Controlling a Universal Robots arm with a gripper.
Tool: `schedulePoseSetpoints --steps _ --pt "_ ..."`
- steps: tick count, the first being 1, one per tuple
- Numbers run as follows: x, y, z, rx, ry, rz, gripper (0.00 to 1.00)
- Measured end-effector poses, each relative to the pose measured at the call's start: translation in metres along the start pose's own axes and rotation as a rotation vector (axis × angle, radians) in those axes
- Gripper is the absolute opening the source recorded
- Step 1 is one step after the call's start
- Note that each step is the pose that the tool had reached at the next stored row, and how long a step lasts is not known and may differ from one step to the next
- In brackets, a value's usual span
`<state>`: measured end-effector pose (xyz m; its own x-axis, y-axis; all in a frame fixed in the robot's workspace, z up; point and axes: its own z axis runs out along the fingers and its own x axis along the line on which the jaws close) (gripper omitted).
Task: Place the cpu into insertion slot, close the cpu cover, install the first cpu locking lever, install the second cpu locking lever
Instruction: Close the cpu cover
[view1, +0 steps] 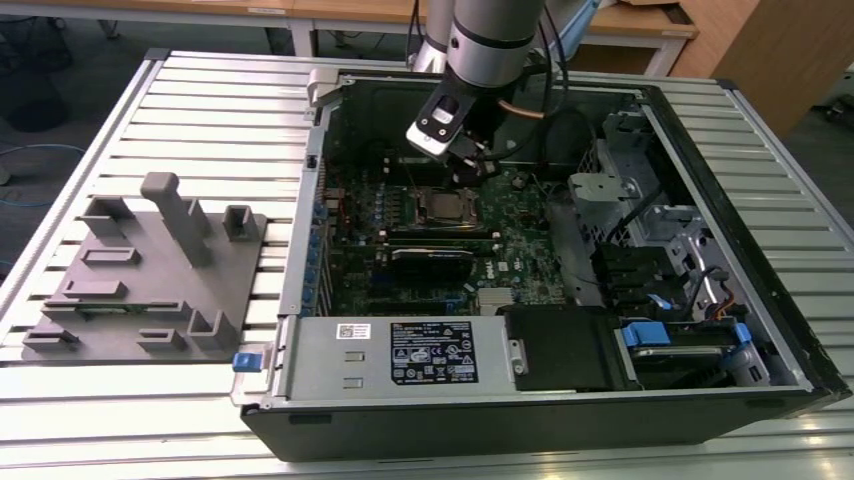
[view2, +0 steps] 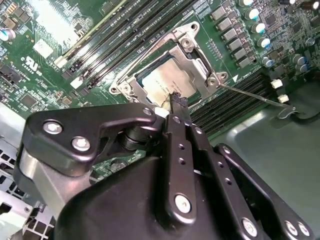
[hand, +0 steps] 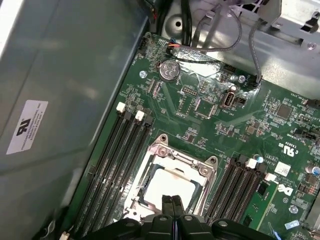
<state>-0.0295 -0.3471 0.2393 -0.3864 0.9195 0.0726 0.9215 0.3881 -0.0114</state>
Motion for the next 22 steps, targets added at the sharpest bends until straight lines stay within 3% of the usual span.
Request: schedulePoseSetpoints --steps 5,12,22 --pt "0.0000 0.0000 0.0001 0.0006 0.0000 -0.009 0.11" --pt "0.0000 0.0000 0.0000 0.0080 0.0000 -0.118 0.11" --pt "0.0000 0.0000 0.0000 0.0135 0.0069 -0.250 0.11"
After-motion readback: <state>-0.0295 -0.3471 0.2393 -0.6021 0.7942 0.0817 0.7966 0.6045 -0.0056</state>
